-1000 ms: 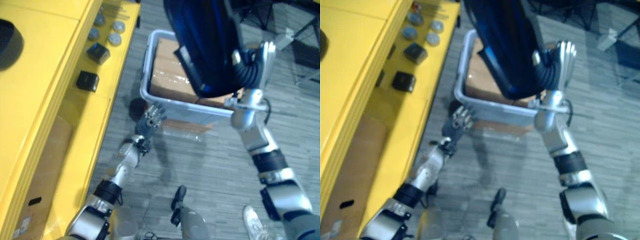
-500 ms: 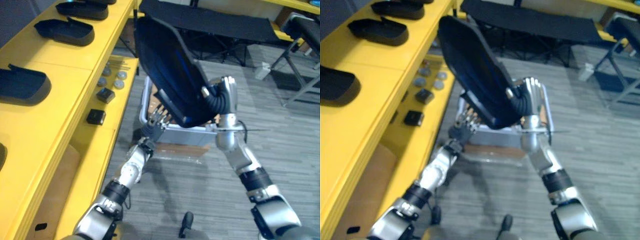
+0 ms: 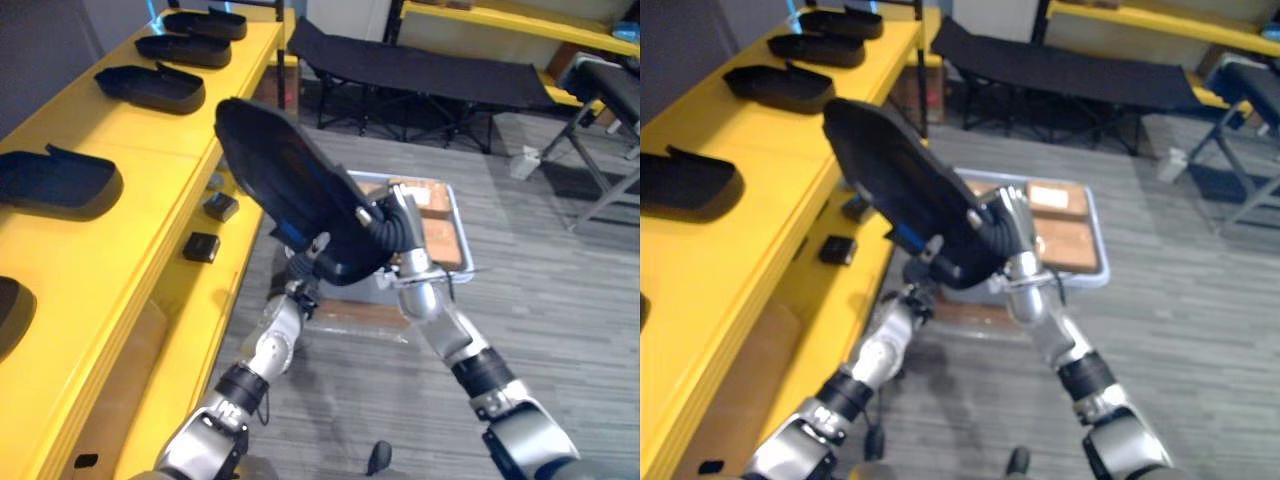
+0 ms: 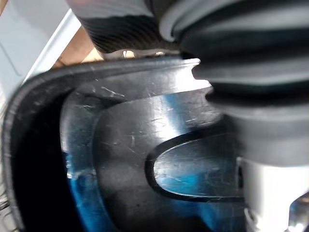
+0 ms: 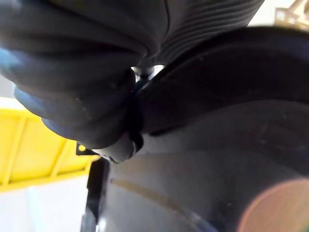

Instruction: Walk over and take plastic housings, then place them on the shelf

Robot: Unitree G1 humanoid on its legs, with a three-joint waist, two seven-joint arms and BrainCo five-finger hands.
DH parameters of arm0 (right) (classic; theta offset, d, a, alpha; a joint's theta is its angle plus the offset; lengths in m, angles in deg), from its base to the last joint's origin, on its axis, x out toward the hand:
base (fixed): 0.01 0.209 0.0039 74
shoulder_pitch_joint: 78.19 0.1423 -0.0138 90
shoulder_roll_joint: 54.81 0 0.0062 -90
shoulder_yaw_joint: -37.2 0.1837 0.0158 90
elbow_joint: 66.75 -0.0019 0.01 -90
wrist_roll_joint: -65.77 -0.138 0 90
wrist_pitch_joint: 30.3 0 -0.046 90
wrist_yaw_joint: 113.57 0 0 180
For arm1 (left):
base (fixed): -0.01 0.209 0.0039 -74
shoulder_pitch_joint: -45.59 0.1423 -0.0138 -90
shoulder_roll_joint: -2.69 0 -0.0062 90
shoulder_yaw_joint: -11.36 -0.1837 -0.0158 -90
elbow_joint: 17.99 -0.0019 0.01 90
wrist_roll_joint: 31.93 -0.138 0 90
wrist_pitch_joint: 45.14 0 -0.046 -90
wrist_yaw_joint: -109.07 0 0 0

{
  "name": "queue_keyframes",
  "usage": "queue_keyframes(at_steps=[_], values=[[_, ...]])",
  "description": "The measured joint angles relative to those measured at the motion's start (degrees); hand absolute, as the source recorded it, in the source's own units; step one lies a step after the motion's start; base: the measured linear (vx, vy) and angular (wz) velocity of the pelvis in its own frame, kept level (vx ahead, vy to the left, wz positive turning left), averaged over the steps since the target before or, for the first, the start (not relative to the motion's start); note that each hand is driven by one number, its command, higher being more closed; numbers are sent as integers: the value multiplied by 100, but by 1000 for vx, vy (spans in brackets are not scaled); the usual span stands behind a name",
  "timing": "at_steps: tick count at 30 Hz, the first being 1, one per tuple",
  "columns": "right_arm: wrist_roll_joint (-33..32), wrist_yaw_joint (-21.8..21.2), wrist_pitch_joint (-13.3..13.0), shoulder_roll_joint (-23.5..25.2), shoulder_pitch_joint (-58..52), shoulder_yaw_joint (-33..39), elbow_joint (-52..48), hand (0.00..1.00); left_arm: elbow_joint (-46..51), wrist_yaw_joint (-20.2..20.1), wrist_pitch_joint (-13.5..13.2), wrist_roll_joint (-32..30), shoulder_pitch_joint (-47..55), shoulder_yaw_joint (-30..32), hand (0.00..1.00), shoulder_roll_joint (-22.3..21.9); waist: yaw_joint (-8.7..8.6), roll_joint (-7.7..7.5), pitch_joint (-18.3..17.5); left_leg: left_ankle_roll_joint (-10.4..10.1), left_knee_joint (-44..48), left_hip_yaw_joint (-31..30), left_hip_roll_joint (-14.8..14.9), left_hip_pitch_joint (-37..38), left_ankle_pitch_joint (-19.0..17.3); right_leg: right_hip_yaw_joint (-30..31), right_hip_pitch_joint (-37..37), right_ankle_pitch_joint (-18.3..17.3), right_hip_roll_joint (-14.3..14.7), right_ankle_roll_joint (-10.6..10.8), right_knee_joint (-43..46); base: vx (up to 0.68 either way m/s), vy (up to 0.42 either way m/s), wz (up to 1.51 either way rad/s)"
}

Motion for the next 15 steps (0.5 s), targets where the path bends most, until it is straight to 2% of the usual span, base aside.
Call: queue_keyframes(at_steps=[3, 5, 9, 10, 15], values=[[-339, 3, 3, 82, -153, -25, 68, 100, 0, 137, -367, -255, 2, 5, 100, -2, -14, 9, -11, -1, 0, 3, 0, 2, 0, 8, -16, -2, -3, -3, 0, -7, 0, -2], [-549, 15, 1, 149, -249, -16, 154, 100, 0, 325, -502, -600, 8, 20, 100, 8, -26, 47, -38, -2, 0, 6, -1, 1, -1, 9, -25, -2, -6, -3, 0, -1, 0, -2], [-641, 21, -77, 300, -413, -30, 155, 100, 0, 714, -562, -884, 11, 77, 100, 8, -74, 156, -107, -6, 0, 15, 0, 2, -5, 9, -32, -5, -6, -6, 0, 0, 0, 0], [-641, 23, -111, 335, -438, -36, 155, 100, 0, 831, -665, -974, 11, 83, 100, 8, -88, 177, -120, -6, 0, 19, 0, 6, -5, 9, -32, -5, -7, -6, 0, 0, 0, 0], [-640, 29, -193, 383, -527, -98, 197, 100, 0, 1043, -761, -1507, 12, 289, 100, 6, -91, 177, -132, -8, 1, 28, 0, 9, -6, 9, -32, -5, -8, -6, 0, 0, 0, 0]])
